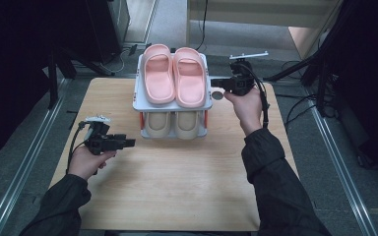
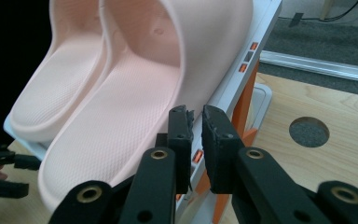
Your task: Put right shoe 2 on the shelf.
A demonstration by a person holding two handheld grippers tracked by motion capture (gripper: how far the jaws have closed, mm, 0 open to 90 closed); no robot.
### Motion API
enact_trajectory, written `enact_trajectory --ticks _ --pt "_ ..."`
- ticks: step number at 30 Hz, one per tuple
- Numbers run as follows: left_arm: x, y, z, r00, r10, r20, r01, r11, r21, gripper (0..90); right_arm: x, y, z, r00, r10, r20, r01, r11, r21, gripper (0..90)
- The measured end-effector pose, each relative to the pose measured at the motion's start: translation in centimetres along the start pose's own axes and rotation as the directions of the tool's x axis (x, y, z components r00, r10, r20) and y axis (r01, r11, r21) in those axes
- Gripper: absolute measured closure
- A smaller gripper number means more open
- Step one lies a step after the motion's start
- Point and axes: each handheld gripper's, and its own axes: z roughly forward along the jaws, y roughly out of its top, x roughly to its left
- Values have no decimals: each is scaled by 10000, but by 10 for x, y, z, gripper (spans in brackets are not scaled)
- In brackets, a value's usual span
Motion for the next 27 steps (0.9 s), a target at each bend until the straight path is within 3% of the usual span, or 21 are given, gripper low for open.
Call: enact_trajectory --ticks 17,27 --pt "-6 15 19 9990 353 275 -361 9990 268 412 0 -58 -16 9977 -313 -603 307 9995 -120 704" --pt "-9 20 28 9995 186 235 -197 9988 455 420 -3 -95 -22 9981 -450 -421 446 9989 -121 668"
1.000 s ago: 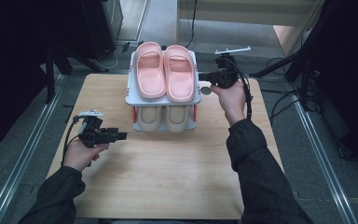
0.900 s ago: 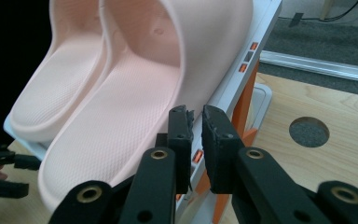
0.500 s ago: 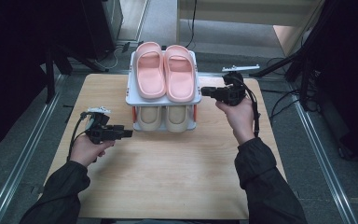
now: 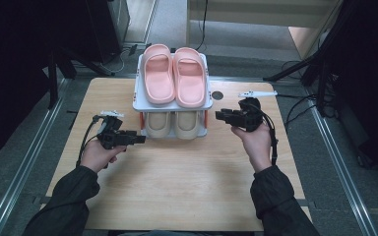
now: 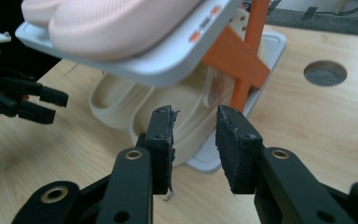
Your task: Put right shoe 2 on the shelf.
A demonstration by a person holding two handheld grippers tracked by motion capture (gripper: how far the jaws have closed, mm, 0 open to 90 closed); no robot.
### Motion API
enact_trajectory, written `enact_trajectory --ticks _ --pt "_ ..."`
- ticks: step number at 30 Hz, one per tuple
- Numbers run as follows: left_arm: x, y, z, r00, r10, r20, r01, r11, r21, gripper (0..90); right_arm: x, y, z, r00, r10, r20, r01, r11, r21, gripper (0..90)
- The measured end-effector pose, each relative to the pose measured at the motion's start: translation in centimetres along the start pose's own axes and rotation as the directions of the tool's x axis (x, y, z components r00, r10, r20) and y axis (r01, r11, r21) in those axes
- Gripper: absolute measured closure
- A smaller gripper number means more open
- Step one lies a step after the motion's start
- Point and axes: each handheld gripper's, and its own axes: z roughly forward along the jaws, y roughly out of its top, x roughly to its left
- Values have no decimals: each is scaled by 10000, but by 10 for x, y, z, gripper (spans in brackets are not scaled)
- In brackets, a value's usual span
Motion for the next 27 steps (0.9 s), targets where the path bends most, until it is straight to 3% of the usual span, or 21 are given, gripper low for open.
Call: enact_trajectory --ticks 7,13,27 --pt "-4 2 4 9998 -66 163 65 10000 39 425 -2 -28 1 9999 61 -121 -60 9999 120 638" --pt "-7 2 7 9998 140 -141 -138 9998 152 438 -3 -48 6 9991 164 -385 -153 9995 280 619" --pt "-14 2 9 9986 529 -9 -529 9986 20 377 8 -82 21 9975 -232 -674 274 9977 617 537"
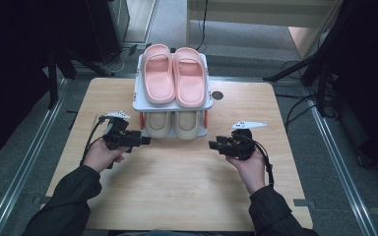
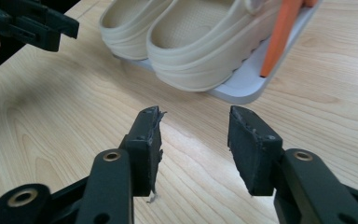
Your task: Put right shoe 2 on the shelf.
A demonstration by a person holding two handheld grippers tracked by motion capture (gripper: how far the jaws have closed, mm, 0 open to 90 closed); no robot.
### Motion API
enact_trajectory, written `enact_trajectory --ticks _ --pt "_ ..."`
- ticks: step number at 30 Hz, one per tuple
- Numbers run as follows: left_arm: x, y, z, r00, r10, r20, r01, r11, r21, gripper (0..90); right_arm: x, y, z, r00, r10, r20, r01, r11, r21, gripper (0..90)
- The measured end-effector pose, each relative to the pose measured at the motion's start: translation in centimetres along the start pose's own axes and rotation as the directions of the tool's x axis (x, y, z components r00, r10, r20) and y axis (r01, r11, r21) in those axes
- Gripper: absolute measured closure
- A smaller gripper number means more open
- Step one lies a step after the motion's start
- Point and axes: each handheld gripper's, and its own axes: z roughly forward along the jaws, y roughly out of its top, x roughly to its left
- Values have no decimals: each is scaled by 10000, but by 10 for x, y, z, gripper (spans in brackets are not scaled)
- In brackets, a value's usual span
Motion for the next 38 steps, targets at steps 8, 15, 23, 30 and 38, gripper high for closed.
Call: enact_trajectory --ticks 8,15,23,30,38 --pt "-3 0 3 10000 -3 79 2 10000 95 348 7 -2 13 9996 -141 -255 148 9995 282 510" --pt "-4 -1 5 9999 -41 133 38 9998 177 331 7 -2 15 9995 -109 -287 119 9993 349 501" --pt "-3 -1 5 9999 -70 93 67 9997 255 331 9 -3 18 9994 -196 -301 212 9984 520 492" --pt "-3 -2 7 10000 -55 53 53 9994 350 329 9 -3 18 9993 -182 -327 200 9983 554 490" --pt "-3 -3 11 9999 81 -61 -77 9983 586 326 9 -3 21 9990 -293 -344 314 9975 629 486"
